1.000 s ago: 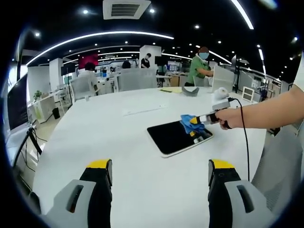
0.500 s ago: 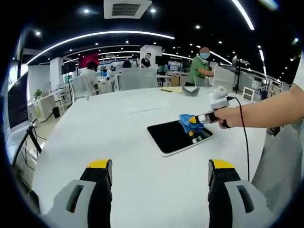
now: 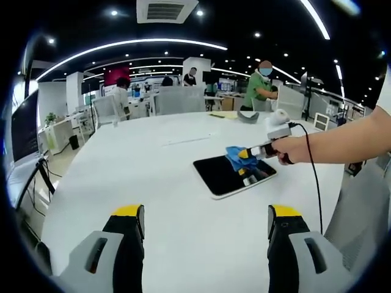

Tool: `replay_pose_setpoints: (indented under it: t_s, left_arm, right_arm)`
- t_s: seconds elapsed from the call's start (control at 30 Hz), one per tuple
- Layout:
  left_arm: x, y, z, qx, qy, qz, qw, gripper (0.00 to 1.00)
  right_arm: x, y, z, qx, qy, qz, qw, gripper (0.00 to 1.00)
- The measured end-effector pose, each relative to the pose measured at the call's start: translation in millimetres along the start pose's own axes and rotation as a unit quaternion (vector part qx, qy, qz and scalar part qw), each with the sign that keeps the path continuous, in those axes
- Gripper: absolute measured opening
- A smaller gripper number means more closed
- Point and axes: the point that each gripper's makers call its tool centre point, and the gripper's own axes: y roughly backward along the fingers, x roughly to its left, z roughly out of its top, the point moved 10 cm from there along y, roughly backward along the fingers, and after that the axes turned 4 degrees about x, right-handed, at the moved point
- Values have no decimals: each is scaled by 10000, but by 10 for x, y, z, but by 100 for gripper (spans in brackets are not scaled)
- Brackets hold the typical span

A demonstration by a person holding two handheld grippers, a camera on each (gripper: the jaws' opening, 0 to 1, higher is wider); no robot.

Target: Wipe the mirror surface with the cleaning cloth until all visible marks leave the cleaned area.

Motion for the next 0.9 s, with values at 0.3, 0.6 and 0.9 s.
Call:
replay_pose_setpoints:
  t_s: [0.3, 0.6, 0.9]
  left_arm:
    - [28, 36, -10, -10, 40, 69, 10000, 83]
    - [19, 56, -24, 9, 65, 104, 9999, 83]
    - [16, 62, -21, 2, 67, 106, 9999, 83]
  right_arm:
    - [144, -96, 43, 35, 71, 143, 9999, 1]
    - [98, -177, 58, 36, 147, 212, 9997, 1]
    - [138, -131, 33, 33, 155, 243, 9996, 1]
